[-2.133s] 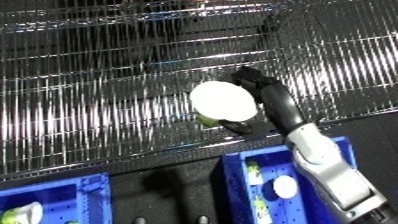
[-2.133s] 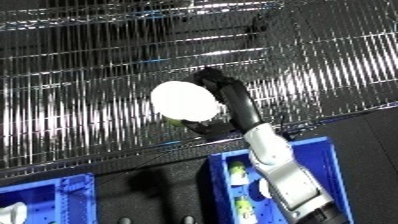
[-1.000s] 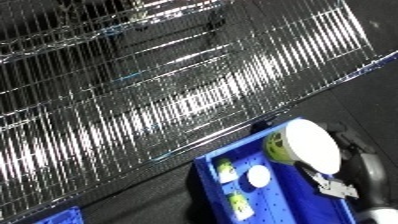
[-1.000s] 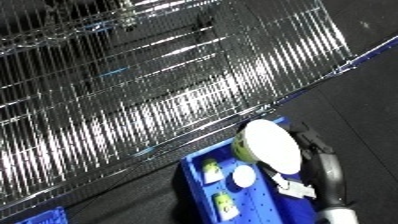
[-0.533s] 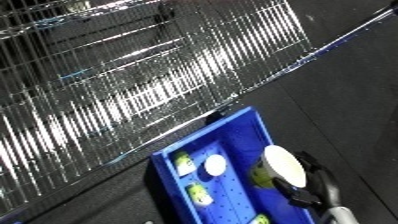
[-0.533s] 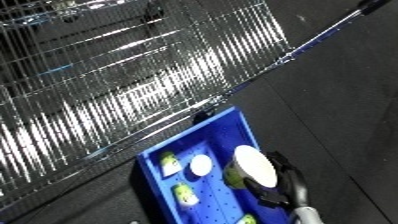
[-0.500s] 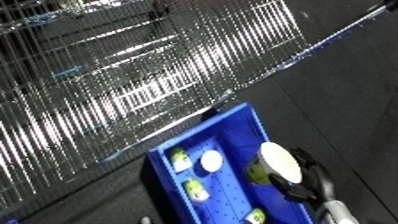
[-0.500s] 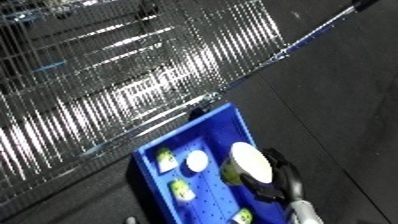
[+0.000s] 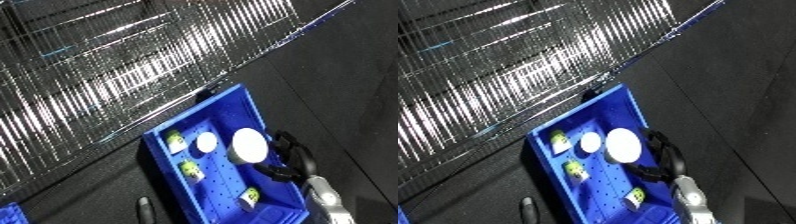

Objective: Pick up the object and place it into the box

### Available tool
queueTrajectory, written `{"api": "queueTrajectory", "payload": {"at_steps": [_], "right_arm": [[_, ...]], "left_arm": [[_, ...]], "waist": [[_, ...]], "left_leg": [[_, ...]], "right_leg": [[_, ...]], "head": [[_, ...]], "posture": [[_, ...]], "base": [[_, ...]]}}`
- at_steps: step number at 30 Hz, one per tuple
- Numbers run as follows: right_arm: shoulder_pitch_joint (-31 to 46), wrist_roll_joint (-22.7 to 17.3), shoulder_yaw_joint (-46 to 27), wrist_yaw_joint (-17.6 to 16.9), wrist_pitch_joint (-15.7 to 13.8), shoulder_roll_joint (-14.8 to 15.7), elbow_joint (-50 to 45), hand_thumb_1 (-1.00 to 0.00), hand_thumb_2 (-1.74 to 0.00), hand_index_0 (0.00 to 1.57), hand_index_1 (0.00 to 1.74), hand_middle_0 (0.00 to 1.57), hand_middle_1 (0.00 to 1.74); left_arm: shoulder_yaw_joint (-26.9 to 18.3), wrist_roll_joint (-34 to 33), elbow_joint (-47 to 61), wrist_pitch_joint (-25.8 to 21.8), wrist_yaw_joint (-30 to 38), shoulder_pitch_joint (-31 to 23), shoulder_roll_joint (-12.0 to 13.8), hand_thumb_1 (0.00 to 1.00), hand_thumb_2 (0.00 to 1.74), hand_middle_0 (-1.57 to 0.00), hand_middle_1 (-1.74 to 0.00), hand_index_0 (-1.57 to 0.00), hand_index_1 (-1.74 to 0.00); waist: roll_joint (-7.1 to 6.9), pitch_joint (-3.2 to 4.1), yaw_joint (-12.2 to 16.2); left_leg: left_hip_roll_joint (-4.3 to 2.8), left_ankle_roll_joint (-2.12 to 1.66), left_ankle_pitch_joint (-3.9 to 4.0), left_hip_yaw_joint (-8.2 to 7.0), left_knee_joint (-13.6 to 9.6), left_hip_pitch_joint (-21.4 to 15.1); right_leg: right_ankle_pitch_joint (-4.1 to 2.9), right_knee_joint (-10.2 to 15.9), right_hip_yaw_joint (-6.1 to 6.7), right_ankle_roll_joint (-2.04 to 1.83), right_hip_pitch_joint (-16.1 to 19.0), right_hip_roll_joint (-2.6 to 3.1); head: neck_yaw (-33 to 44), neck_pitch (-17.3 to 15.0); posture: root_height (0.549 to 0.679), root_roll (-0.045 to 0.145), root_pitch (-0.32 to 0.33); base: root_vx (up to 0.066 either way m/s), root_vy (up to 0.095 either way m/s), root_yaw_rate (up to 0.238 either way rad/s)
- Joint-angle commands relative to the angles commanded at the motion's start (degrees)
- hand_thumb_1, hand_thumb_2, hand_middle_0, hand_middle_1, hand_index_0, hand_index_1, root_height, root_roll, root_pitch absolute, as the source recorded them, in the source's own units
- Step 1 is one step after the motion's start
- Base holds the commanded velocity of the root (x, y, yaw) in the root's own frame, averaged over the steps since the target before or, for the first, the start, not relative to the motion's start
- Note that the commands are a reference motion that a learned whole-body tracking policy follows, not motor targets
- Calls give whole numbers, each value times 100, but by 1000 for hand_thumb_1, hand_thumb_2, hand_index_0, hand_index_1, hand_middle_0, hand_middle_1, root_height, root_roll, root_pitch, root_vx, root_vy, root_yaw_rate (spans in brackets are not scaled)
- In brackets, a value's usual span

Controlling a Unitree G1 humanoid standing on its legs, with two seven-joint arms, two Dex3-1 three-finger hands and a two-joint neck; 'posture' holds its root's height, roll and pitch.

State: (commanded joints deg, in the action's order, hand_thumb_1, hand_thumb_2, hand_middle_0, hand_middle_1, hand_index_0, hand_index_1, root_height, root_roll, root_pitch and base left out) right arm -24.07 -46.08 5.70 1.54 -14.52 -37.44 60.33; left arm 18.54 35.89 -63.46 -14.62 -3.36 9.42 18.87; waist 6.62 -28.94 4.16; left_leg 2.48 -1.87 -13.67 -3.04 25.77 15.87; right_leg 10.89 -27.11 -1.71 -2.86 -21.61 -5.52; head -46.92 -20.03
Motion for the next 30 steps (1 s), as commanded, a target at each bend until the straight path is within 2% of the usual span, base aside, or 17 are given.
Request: {"api": "queueTrajectory", "payload": {"at_steps": [12, 21, 25, 30], "right_arm": [[-94, 284, 301, 261, 150, 184, -306, 0, 0, 0, 0, 0, 0], [-235, 613, 723, 723, 444, 418, -640, 0, 0, 0, 0, 0, 0], [-345, 731, 928, 770, 572, 534, -707, 0, 0, 0, 0, 0, 0], [-529, 888, 1140, 702, 738, 671, -699, 0, 0, 0, 0, 0, 0]], "left_arm": [[-49, -11, 36, 140, 23, 120, 106, 0, 0, 0, 0, 0, 0], [-120, -138, 38, 269, 57, 235, 203, 0, 0, 0, 0, 0, 0], [-142, -207, 27, 344, 45, 320, 251, 0, 0, 0, 0, 0, 0], [-126, -259, -46, 438, 24, 477, 286, 0, 0, 0, 0, 0, 0]], "waist": [[-175, 12, -110], [-332, 31, -263], [-384, 62, -362], [-412, 89, -469]], "left_leg": [[2, 18, 23, 71, 39, 61], [-3, 12, 71, 163, 35, 92], [-13, 3, 118, 201, 22, 131], [-34, -10, 228, 267, -59, 177]], "right_leg": [[39, -96, -44, 17, 6, 66], [110, -175, -130, 38, 59, 73], [139, -200, -190, 35, 60, 63], [173, -221, -266, 21, 51, 71]], "head": [[936, -270], [2341, -364], [3118, -256], [3929, -74]], "posture": [[661, 78, 52], [661, 73, 47], [660, 71, 49], [660, 66, 53]], "base": [[-8, -15, 52], [-8, -32, 117], [-7, -54, 139], [3, -45, 124]]}}
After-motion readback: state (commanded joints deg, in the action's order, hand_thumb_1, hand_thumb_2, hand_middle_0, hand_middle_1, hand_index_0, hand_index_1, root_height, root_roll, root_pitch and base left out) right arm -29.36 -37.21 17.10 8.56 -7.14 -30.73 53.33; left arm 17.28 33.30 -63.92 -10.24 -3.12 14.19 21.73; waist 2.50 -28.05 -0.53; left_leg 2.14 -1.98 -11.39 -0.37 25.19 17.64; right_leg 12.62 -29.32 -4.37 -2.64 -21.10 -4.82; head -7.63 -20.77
